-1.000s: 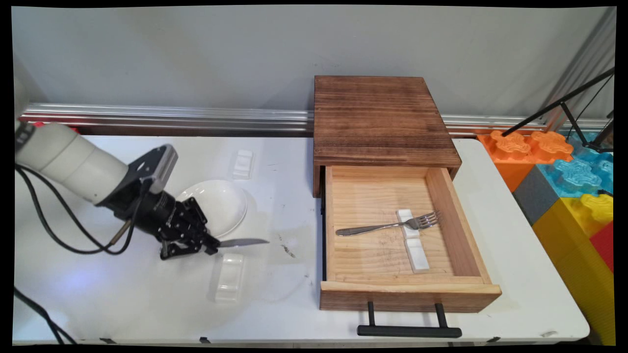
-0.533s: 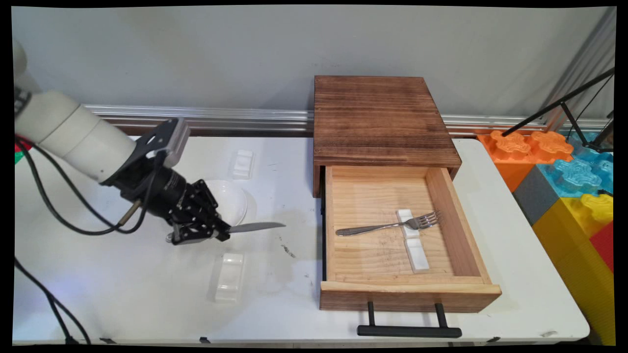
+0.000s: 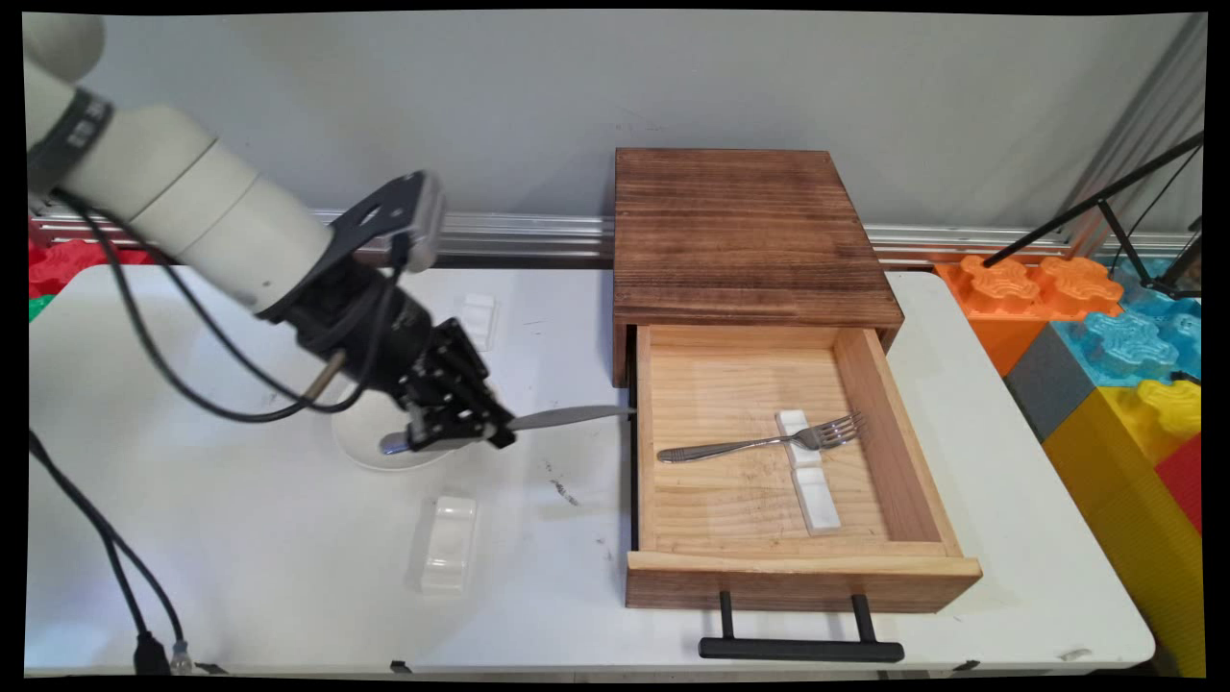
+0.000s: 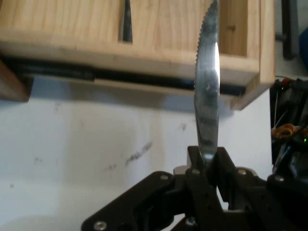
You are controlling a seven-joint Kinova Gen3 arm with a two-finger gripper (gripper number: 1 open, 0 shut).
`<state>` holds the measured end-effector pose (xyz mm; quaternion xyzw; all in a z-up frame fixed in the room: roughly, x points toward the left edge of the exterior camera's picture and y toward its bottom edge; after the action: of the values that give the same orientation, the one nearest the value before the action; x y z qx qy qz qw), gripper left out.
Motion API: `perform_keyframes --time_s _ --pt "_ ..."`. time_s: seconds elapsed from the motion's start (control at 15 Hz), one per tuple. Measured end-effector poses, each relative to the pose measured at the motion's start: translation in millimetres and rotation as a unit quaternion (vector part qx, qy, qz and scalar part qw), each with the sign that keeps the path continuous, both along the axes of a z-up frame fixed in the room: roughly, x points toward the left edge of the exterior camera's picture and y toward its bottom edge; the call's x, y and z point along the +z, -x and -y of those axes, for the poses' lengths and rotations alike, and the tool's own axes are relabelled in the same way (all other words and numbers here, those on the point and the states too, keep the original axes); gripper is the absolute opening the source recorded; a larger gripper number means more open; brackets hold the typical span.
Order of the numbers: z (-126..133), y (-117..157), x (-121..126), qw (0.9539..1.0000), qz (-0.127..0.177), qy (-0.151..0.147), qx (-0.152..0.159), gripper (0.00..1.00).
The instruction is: Place the picked object into the drawer
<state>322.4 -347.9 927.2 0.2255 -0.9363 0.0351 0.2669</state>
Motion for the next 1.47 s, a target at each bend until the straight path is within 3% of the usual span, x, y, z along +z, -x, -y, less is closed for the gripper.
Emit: perform_keyframes --time_s 0.73,1.47 --pt "30.6 99.0 38.1 0.9999 0.0 0.008 -0.013 0.0" --pt "48.0 166.2 17.4 0.9998 0.012 0.013 -0.013 0.0"
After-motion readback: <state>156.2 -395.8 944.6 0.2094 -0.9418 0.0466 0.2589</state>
